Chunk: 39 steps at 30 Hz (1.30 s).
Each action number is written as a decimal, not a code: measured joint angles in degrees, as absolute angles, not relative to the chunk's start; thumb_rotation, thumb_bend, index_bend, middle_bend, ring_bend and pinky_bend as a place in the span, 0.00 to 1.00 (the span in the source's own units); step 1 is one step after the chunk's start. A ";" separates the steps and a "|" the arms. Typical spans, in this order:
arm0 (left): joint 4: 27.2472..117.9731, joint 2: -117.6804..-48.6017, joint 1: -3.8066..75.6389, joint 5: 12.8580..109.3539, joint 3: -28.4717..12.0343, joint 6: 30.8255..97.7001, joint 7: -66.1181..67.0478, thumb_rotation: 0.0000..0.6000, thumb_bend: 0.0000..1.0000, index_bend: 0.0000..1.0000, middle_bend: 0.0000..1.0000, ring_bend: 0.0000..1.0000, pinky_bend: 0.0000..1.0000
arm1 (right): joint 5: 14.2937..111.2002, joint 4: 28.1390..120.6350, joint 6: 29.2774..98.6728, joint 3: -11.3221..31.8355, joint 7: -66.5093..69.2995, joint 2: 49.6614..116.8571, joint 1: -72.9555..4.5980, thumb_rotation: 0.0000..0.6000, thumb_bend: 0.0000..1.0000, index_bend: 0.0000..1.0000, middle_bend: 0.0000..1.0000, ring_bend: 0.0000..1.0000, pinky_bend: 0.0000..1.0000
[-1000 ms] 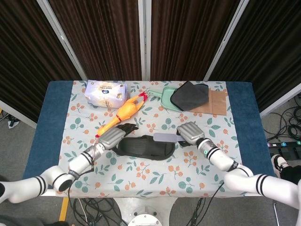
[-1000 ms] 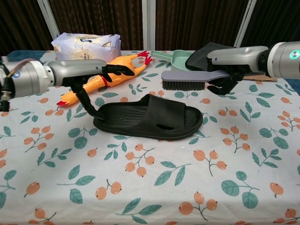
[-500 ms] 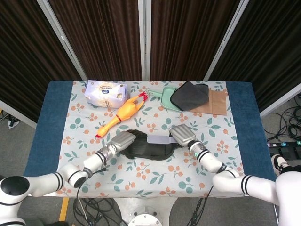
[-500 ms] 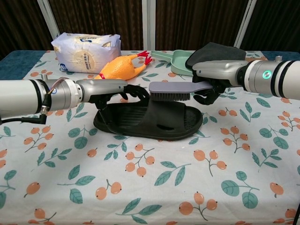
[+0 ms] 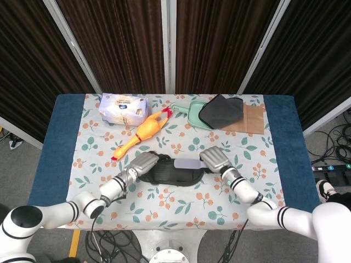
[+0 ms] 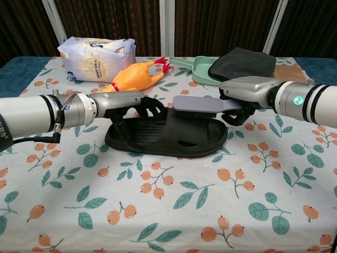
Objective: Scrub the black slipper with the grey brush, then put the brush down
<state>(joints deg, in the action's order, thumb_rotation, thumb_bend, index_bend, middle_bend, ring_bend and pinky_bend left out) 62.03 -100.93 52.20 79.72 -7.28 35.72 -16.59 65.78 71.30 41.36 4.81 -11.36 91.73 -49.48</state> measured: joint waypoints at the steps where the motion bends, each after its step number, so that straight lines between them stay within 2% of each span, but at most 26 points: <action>1: 61.89 -100.95 52.20 79.75 -7.16 35.79 -16.57 1.00 0.05 0.41 0.50 0.36 0.23 | 65.92 71.22 41.81 4.69 -11.30 91.55 -49.08 1.00 0.48 1.00 1.00 1.00 1.00; 7: 61.34 -100.94 52.02 79.44 -6.75 36.13 -16.77 1.00 0.05 0.41 0.50 0.36 0.23 | 68.96 72.61 45.54 3.92 -9.24 87.88 -46.43 1.00 0.48 1.00 1.00 1.00 1.00; 14: 61.59 -100.78 52.47 79.28 -6.63 35.97 -16.78 1.00 0.05 0.41 0.50 0.36 0.23 | 77.83 78.03 50.44 3.18 -4.26 84.20 -44.69 1.00 0.48 1.00 1.00 1.00 1.00; 19: 61.72 -100.79 52.89 78.98 -6.76 35.79 -16.35 1.00 0.05 0.41 0.50 0.36 0.23 | 79.74 77.64 49.17 3.06 -4.70 86.97 -46.02 1.00 0.48 1.00 1.00 1.00 1.00; 23: 61.88 -100.71 53.05 78.72 -6.76 35.73 -16.09 1.00 0.05 0.41 0.50 0.36 0.23 | 79.66 73.36 48.08 3.09 -6.93 91.52 -46.91 1.00 0.48 1.00 1.00 1.00 1.00; 29: 61.90 -100.52 53.04 78.64 -6.42 35.78 -15.91 1.00 0.05 0.41 0.50 0.36 0.23 | 78.12 66.11 47.28 2.75 -12.83 94.98 -46.72 1.00 0.48 1.00 1.00 1.00 1.00; 34: 62.09 -100.30 52.78 78.64 -6.23 36.24 -15.97 1.00 0.05 0.41 0.50 0.36 0.23 | 76.40 64.67 48.21 2.48 -14.52 94.19 -44.61 1.00 0.48 1.00 1.00 1.00 1.00; 39: 62.32 -100.03 52.87 78.84 -6.02 36.22 -16.18 1.00 0.05 0.41 0.50 0.36 0.23 | 77.39 67.84 52.13 2.57 -12.15 90.40 -42.47 1.00 0.48 1.00 1.00 1.00 1.00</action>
